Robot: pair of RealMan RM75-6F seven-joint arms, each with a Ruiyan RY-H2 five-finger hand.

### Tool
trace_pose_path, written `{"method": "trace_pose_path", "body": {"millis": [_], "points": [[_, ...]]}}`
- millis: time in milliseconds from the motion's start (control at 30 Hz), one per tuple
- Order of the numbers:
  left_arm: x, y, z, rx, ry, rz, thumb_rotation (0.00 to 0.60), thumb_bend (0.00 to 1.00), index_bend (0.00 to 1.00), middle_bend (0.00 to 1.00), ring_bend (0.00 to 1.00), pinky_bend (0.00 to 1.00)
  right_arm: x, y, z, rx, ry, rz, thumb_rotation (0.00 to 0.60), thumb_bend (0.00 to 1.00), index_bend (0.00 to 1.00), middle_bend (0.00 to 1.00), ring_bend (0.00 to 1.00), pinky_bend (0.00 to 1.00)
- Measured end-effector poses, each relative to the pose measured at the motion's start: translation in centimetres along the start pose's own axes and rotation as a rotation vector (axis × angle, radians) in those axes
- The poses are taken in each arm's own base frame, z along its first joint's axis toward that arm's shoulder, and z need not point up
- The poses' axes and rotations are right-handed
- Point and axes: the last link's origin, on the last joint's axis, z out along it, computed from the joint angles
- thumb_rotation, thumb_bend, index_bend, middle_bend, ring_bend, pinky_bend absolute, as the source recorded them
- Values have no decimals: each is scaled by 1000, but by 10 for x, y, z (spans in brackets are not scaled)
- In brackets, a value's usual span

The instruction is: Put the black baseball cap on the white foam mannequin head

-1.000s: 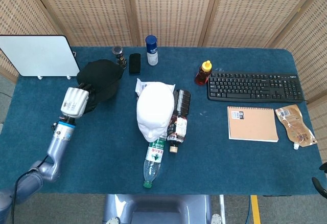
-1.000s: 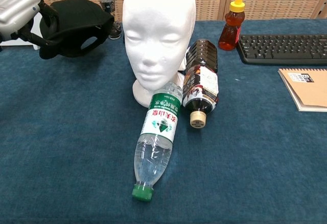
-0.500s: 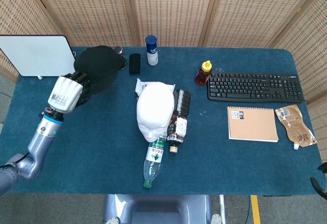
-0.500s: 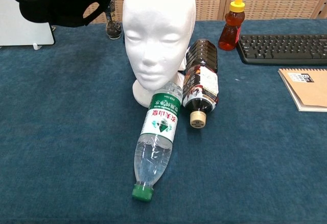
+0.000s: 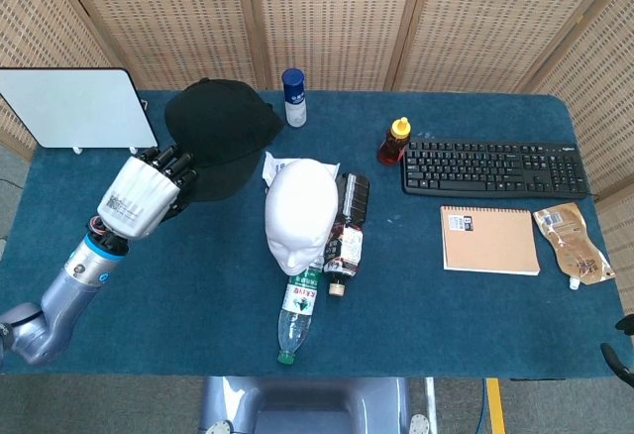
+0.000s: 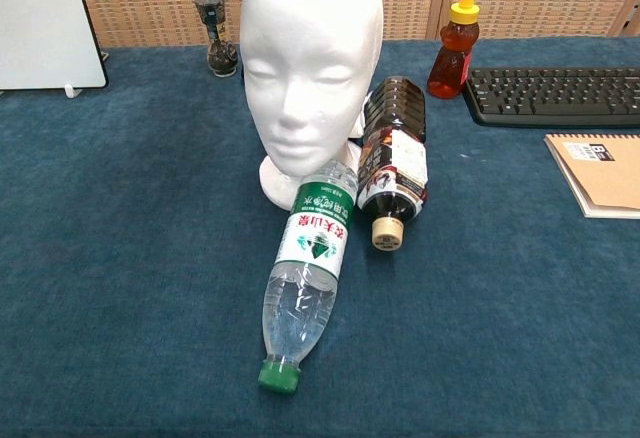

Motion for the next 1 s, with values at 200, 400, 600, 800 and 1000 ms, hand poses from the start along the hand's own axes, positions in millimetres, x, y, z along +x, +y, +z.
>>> {"method": "trace_pose_path", "body": {"millis": [200, 400, 600, 800, 1000], "points": [[17, 21, 1, -80, 43, 7, 600, 629, 672, 482, 400, 645, 0, 3, -2, -6, 1, 7, 600, 233, 491, 539, 563, 608], [31, 44, -1, -155, 66, 32, 600, 629, 672, 482, 399, 642, -2, 6, -3, -8, 3, 18, 600, 234, 491, 539, 563, 607], [43, 58, -6, -209, 74, 78, 600, 628, 672, 482, 400, 634, -3, 8, -4, -11, -1, 43, 600, 234, 492, 539, 563, 608], [45, 68, -10, -235, 83, 107, 600, 624, 672, 482, 400, 634, -4, 10, -5, -13, -4, 53, 600, 233, 492, 539, 563, 608], [41, 75, -6, -248, 86, 117, 600, 617, 672, 483, 399, 634, -5, 12, -6, -22, -5, 51, 600, 233, 491, 540, 563, 607]]}}
